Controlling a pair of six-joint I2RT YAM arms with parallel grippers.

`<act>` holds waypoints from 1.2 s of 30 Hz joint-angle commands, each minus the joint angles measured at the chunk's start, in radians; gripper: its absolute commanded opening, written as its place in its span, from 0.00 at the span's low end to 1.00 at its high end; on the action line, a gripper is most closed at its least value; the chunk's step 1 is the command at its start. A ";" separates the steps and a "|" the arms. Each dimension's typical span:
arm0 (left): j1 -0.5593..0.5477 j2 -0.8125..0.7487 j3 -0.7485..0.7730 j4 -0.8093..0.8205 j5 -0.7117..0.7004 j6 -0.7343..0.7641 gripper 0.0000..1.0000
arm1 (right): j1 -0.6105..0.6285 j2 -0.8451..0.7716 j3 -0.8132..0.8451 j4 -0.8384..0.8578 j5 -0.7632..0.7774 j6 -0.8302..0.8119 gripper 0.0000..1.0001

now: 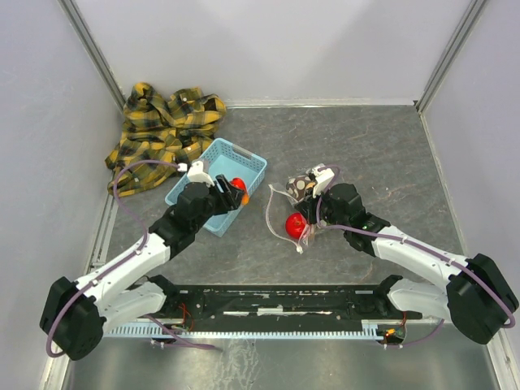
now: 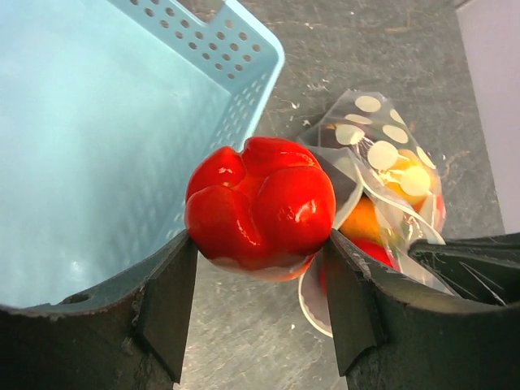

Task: Open the zip-top bag and remove the fake food
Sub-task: Pick up the fake fruit from the zipper food storage bag, then place the fake fruit in the bin.

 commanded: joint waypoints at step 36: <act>0.417 0.586 0.167 0.415 0.281 -0.272 0.85 | 0.002 0.020 -0.002 0.064 -0.011 0.006 0.01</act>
